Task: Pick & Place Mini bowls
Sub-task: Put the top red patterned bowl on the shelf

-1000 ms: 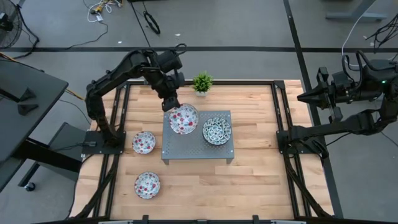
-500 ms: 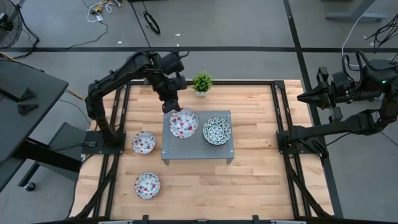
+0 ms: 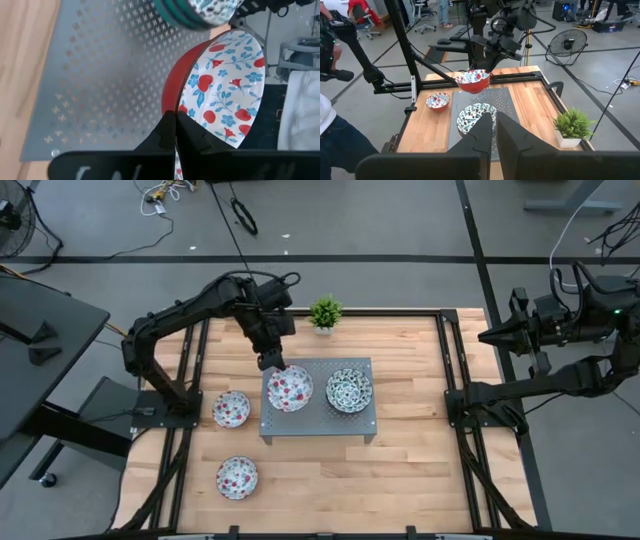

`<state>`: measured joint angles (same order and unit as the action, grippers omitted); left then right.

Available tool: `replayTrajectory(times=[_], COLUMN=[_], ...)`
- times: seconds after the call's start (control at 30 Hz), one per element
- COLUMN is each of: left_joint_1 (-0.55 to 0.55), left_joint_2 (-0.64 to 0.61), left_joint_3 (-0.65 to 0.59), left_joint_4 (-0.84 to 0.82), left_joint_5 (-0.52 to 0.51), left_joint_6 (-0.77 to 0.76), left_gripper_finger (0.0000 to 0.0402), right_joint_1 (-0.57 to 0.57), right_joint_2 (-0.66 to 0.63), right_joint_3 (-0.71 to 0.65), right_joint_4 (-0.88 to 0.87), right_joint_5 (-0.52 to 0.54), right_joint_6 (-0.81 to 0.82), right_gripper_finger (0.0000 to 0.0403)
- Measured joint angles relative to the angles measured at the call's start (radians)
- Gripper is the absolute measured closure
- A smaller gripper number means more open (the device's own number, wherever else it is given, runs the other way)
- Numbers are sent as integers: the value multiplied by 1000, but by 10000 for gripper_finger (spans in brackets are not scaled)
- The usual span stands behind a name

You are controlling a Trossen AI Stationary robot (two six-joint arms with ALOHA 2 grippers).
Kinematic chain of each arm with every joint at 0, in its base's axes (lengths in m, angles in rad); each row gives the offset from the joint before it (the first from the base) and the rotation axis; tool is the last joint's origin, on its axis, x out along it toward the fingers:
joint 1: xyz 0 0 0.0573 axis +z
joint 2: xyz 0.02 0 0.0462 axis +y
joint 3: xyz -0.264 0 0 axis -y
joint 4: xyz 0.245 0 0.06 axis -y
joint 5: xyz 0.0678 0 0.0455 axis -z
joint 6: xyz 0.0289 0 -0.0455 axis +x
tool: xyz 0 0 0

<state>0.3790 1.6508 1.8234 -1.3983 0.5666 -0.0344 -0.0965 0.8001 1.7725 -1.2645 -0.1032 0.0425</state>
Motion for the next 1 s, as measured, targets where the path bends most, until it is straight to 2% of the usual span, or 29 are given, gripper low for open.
replayTrajectory(times=[0.4,1.0], left_joint_1=[12,32], left_joint_2=[35,119], left_joint_3=[-33,-32], left_joint_4=[-29,-72], left_joint_5=[36,-11], left_joint_6=[15,107], left_gripper_finger=[400,400], right_joint_1=[0,0], right_joint_2=[0,0], right_joint_3=[0,0], right_joint_4=[0,0], right_joint_5=[0,0], right_joint_6=[0,0], right_gripper_finger=[373,373])
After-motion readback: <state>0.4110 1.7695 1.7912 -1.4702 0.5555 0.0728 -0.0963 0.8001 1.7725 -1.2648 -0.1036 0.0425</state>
